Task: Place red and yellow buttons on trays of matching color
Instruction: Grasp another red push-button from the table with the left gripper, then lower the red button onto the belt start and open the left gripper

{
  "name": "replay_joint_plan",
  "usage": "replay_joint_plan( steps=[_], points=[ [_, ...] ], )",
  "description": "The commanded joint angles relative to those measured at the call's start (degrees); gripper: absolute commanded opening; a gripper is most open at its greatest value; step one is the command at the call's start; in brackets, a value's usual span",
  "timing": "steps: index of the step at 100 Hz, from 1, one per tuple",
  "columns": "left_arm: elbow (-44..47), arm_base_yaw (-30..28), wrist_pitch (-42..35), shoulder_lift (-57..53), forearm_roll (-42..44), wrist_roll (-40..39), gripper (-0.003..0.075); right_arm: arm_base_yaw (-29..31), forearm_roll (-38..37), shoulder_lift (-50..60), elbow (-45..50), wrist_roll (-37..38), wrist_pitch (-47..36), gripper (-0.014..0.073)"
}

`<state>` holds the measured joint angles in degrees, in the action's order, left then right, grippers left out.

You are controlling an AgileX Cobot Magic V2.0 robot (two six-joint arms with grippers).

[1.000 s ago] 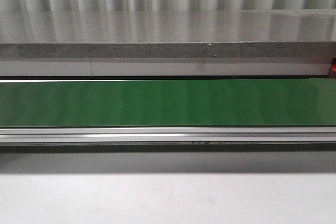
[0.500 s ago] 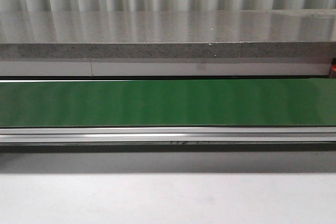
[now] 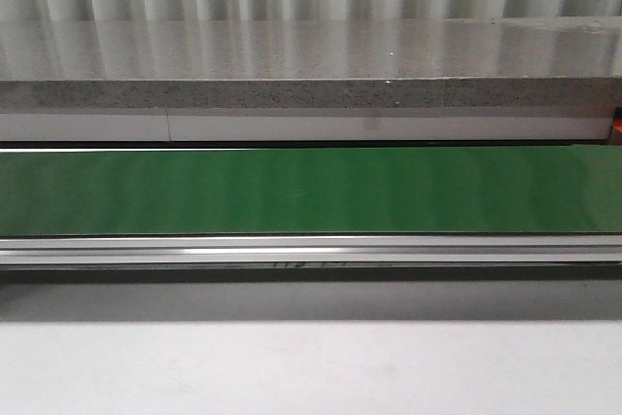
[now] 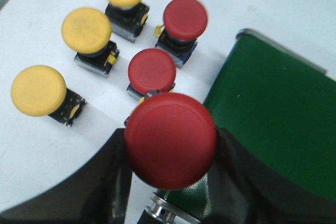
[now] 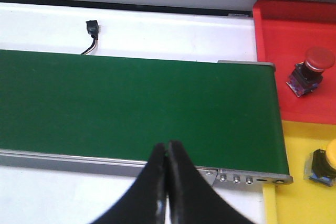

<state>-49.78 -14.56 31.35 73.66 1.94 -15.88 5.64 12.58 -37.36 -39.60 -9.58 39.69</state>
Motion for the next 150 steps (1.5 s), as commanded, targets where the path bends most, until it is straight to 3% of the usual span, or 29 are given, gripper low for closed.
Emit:
replay_joint_plan(
  steps=[1, 22, 45, 119, 128, 150],
  points=[
    [-1.7, 1.0, -2.2, -4.5, -0.3, 0.4, -0.0020, 0.0, 0.4, 0.1, -1.4, -0.6, -3.3, -0.0067],
    [-5.2, 5.6, 3.7, -5.9, -0.7, 3.3, -0.0020, 0.0, 0.4, 0.1, -1.4, -0.6, -3.3, -0.0067],
    [-6.8, 10.5, 3.7, -5.9, -0.7, 3.4, -0.0020, 0.0, 0.4, 0.1, -1.4, -0.6, -3.3, -0.0067],
    [-6.8, 10.6, 4.2, 6.3, -1.9, 3.4, -0.0006, 0.0, 0.4, 0.1, -1.4, -0.6, -3.3, -0.0067],
    [-6.8, 10.6, 4.1, 6.3, -1.9, 3.4, 0.0088, 0.0, 0.4, 0.1, -1.4, -0.6, -3.3, -0.0067],
    [-6.9, 11.0, 4.3, 6.3, -3.2, 6.2, 0.0507, 0.0, 0.4, 0.1, -1.4, -0.6, -3.3, -0.0067]
  ],
)
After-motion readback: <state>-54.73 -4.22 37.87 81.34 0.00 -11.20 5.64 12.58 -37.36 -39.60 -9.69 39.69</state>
